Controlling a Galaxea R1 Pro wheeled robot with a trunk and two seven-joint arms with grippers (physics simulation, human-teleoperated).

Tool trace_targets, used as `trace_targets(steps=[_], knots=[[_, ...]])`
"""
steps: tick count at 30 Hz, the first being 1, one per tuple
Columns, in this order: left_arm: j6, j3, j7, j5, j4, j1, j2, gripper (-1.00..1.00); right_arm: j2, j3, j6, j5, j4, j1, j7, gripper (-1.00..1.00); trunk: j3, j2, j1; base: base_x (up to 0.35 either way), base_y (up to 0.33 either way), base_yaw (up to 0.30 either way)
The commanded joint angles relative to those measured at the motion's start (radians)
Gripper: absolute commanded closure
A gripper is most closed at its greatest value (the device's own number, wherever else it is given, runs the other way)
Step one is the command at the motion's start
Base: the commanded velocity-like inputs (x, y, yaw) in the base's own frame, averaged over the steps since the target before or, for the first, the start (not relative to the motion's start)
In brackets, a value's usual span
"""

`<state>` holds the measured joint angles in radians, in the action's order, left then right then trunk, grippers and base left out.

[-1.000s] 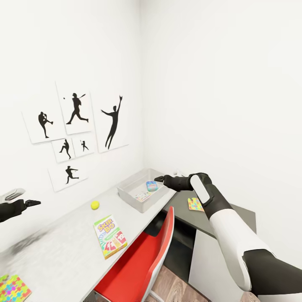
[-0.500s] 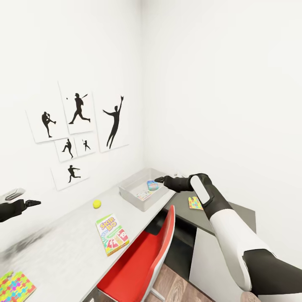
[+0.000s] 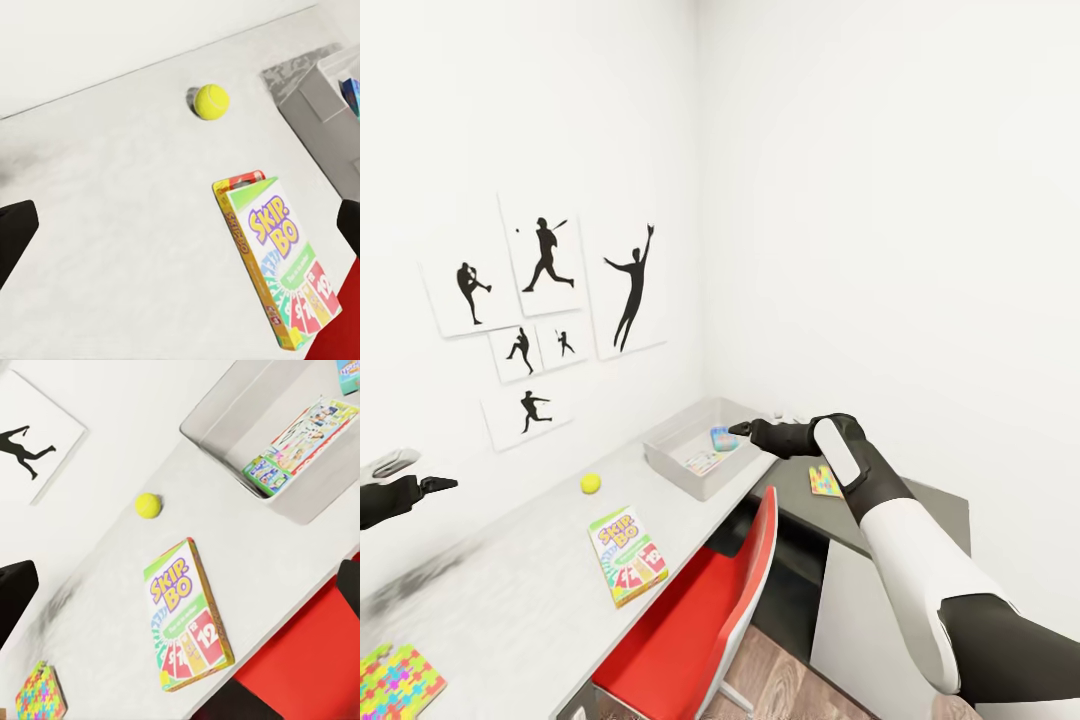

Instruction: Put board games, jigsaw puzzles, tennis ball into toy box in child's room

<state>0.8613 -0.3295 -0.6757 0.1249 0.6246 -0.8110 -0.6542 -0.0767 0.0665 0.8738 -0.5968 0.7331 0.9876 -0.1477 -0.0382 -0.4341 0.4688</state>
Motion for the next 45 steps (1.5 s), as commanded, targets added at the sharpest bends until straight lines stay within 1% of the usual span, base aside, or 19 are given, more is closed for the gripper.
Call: trace_targets(steps=[1,10,14,19,21,22,23,25,28,34,38,45], knots=[[0.007,-0.002,0.001,0.005,0.000,0.000,0.000,-1.00,0.000,-0.001,0.003,0.009,0.000,0.000,-0.008,-1.00,0.002,-0.001,0.000,0.000,0.000,0.000],[0.007,-0.001,0.001,0.005,0.000,0.000,0.000,-1.00,-0.002,-0.001,0.002,0.009,0.000,0.000,-0.008,-1.00,0.017,-0.001,0.000,-0.059,0.065,0.000],[0.005,-0.001,0.017,0.003,0.000,0.000,0.001,-1.00,-0.002,-0.001,0.002,0.009,0.000,0.000,-0.009,-1.00,0.023,-0.001,0.000,-0.026,0.038,0.000],[-0.020,0.001,0.114,-0.001,-0.001,0.000,0.004,-1.00,-0.002,0.000,0.002,0.009,0.000,0.000,-0.009,-1.00,0.032,-0.001,0.000,-0.005,0.007,0.000],[-0.030,0.001,0.170,-0.002,-0.001,0.000,0.020,-1.00,-0.003,0.001,0.002,0.009,0.000,0.000,-0.009,-1.00,0.035,-0.001,0.000,-0.001,0.002,0.000],[-0.034,0.001,0.183,-0.002,-0.001,0.000,0.025,-1.00,-0.003,0.001,0.002,0.009,0.000,0.000,-0.009,-1.00,0.036,-0.001,0.000,0.000,0.000,0.000],[-0.042,0.001,0.210,-0.004,-0.001,0.001,0.034,-1.00,-0.004,0.001,0.002,0.009,0.000,0.000,-0.009,-1.00,0.038,-0.001,0.000,0.000,0.000,0.000],[-0.054,0.002,0.247,-0.008,-0.001,0.001,0.044,-1.00,-0.005,0.001,0.001,0.010,0.000,0.000,-0.008,-1.00,0.041,-0.001,0.000,0.000,0.000,0.000],[-0.062,0.002,0.287,-0.012,-0.001,0.001,0.052,-1.00,-0.008,0.001,0.001,0.011,0.000,0.000,-0.008,-1.00,0.046,-0.001,0.000,0.000,0.000,0.000],[-0.066,0.001,0.306,-0.012,-0.003,0.001,0.058,-1.00,-0.012,0.002,-0.001,0.013,0.002,0.000,-0.007,-1.00,0.056,-0.001,0.000,-0.044,0.000,0.000],[-0.067,0.001,0.309,-0.013,-0.004,0.001,0.068,-1.00,-0.012,0.005,-0.002,0.019,0.002,0.000,-0.006,-1.00,0.063,-0.001,0.000,-0.125,0.000,0.000],[-0.067,0.001,0.310,-0.013,-0.005,0.001,0.075,-1.00,-0.012,0.006,-0.002,0.024,0.002,0.000,-0.006,-1.00,0.074,-0.001,0.000,-0.108,0.000,0.000]])
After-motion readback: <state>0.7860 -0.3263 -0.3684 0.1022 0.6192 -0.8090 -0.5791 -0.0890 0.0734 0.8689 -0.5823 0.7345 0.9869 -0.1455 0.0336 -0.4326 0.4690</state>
